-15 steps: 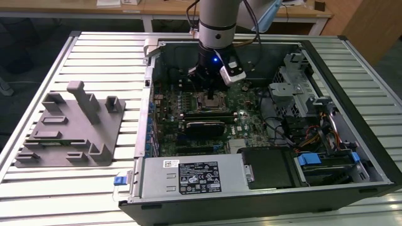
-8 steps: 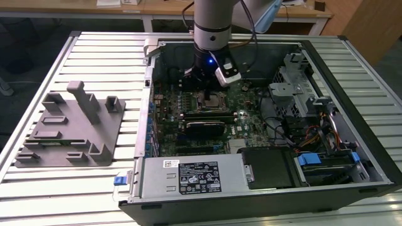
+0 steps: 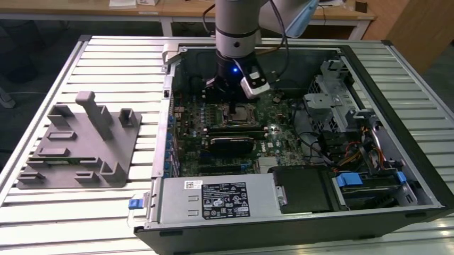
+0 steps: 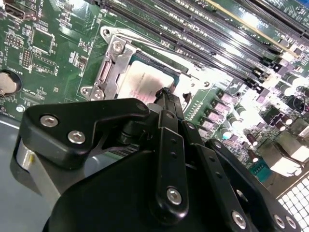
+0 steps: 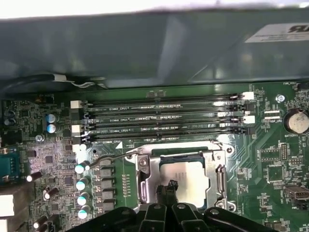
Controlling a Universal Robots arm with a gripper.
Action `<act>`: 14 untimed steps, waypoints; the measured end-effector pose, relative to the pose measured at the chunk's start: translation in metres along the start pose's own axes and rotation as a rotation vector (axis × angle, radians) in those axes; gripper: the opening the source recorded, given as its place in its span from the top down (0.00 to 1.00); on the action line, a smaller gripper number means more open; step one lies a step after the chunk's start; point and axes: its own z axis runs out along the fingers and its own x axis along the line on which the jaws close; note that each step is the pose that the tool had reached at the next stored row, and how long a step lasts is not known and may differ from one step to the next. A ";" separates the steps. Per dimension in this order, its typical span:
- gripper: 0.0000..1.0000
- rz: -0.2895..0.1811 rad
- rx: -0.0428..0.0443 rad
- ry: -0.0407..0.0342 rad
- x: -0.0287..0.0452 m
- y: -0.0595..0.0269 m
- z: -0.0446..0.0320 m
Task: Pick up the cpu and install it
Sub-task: 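Close the cpu cover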
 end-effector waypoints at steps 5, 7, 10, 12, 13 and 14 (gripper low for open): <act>0.89 0.000 0.0002 0.0001 0.0027 -0.0002 0.0028; 0.89 0.000 0.0003 0.0002 0.0027 -0.0002 0.0028; 0.89 -0.001 0.0003 0.0002 0.0027 -0.0002 0.0029; 0.89 0.000 0.0000 -0.0001 0.0033 -0.0002 0.0038; 0.89 0.000 0.0002 -0.0003 0.0040 -0.0003 0.0041; 0.89 0.000 0.0001 -0.0005 0.0045 -0.0003 0.0046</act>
